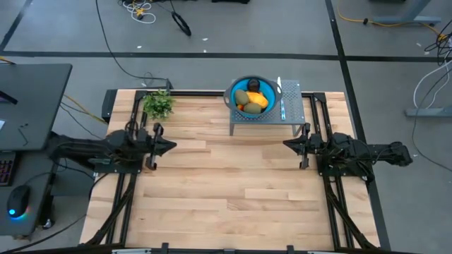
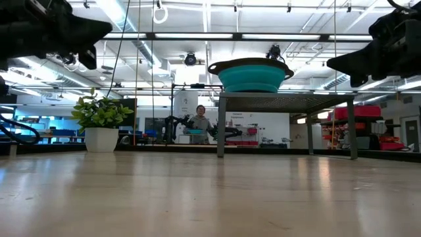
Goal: Pick & Place Fruit
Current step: Return to Home Position
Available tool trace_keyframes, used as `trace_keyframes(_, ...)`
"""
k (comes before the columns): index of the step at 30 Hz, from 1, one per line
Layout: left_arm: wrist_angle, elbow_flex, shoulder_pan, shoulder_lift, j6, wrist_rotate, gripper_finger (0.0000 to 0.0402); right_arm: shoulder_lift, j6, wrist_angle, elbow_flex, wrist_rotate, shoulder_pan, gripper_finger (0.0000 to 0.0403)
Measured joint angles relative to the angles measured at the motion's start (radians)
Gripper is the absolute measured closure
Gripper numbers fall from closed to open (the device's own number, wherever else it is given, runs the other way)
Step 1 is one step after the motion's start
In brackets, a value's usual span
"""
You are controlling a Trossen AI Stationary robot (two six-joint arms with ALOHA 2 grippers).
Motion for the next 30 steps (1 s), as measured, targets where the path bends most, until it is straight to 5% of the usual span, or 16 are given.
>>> trace_keyframes(4,-0.197,0.000,0.000,-0.167,-0.028,-0.026,0.0395,0.001,0.006,0.000,0.000,-0.001,0.000,0.0382)
trace_keyframes(13,-0.228,0.003,-0.001,-0.152,-0.034,-0.076,0.0394,0.005,0.060,0.003,0.000,-0.001,0.000,0.0382)
trace_keyframes(30,-0.218,0.003,-0.001,-0.152,0.253,-0.106,0.0347,0.005,0.060,0.001,0.000,0.000,0.000,0.0382)
